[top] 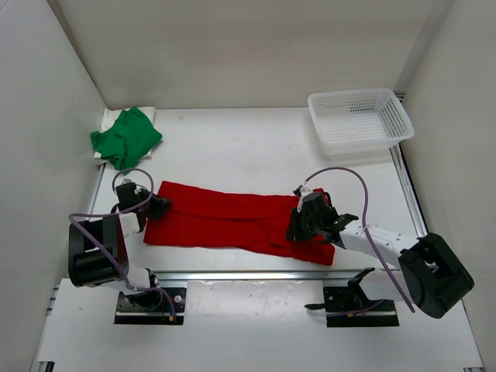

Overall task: Fold and stack the t-shirts
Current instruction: Fold the other side of the tshirt into a rectangle

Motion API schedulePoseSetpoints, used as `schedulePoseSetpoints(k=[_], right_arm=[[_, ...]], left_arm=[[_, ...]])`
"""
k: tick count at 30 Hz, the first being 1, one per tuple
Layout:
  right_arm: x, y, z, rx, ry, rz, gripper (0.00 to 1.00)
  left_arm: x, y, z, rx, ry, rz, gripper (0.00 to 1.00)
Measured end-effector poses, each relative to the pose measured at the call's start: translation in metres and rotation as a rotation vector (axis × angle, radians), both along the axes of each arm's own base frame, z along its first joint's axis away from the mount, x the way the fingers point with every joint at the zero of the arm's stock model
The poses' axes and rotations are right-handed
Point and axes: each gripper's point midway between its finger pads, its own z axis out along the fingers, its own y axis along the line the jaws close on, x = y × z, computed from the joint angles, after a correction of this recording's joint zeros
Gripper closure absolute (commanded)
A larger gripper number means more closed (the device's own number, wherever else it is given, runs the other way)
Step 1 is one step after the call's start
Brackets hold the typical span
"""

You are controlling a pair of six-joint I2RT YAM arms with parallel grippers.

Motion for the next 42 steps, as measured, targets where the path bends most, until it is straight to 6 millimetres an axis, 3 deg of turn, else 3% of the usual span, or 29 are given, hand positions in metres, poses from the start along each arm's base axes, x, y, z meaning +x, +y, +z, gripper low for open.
schedulePoseSetpoints(k=[1,5,10,13,15,19,21,25,28,36,42], right_arm=[[0.003,-0.003,0.003,0.005,-0.006,-0.013,0.81],[0.032,-0.026,0.035,0.075,-0.096,-0.125,0.76],[0.094,-0.084,0.081,0.123,-0.241,-0.382,0.69],[0.116,-0.109,0.085,0.132,-0.257,-0.476,0.66],[0.125,-0.12,0.078,0.147,-0.237,-0.513,0.67],[0.129,-0.123,0.06,0.18,-0.174,-0.53,0.69],[0.127,-0.118,0.056,0.196,-0.158,-0.514,0.77],[0.125,-0.112,0.053,0.241,-0.145,-0.51,0.92],[0.125,-0.113,0.049,0.252,-0.136,-0.526,1.0],[0.126,-0.138,0.028,0.257,-0.085,-0.637,1.0],[0.124,-0.143,0.015,0.273,-0.051,-0.684,1.0]], left_arm=[[0.0,0.0,0.001,-0.006,-0.002,0.005,0.72],[0.004,-0.012,0.021,0.05,-0.053,-0.02,0.66],[0.027,-0.079,0.099,0.14,-0.291,-0.197,0.64],[0.036,-0.11,0.119,0.146,-0.362,-0.267,0.65],[0.042,-0.119,0.111,0.139,-0.351,-0.291,0.66],[0.047,-0.115,0.063,0.103,-0.224,-0.295,0.67],[0.048,-0.106,0.041,0.069,-0.159,-0.274,0.68],[0.051,-0.084,0.016,-0.003,-0.096,-0.199,0.68],[0.051,-0.074,0.009,-0.031,-0.078,-0.158,0.69],[0.049,-0.034,0.0,-0.15,-0.086,-0.023,0.69],[0.049,-0.021,0.001,-0.17,-0.097,0.028,0.69]])
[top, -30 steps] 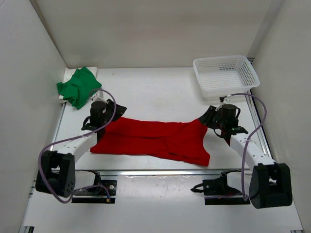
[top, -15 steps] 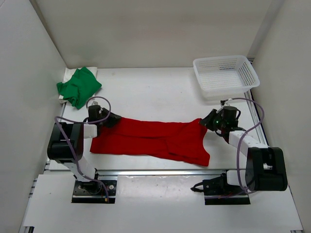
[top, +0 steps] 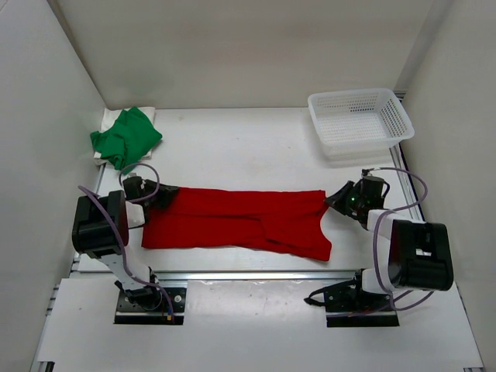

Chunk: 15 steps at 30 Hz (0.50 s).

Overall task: Fold and stack the t-shirts
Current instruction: Fold the other side of the tshirt into a rectangle

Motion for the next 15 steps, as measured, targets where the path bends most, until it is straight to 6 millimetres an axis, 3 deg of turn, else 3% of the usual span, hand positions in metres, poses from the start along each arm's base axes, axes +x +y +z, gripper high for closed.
schedulePoseSetpoints(k=[4,8,10,13,15], right_arm=[[0.0,0.0,-0.009,0.014,0.027,-0.009,0.97],[0.002,0.002,-0.007,0.019,0.029,-0.013,0.72],[0.003,0.003,0.002,-0.011,0.013,-0.004,0.68],[0.005,0.01,0.033,-0.108,-0.065,0.021,0.68],[0.008,0.02,0.063,-0.16,-0.16,0.05,0.85]], left_arm=[[0.0,-0.001,0.002,-0.011,-0.001,0.004,0.68],[0.002,-0.007,0.02,-0.009,-0.04,-0.007,0.65],[0.003,-0.013,0.039,0.005,-0.087,-0.027,0.63],[0.005,-0.029,0.082,0.058,-0.197,-0.086,0.61],[0.006,-0.045,0.113,0.109,-0.283,-0.137,0.6]])
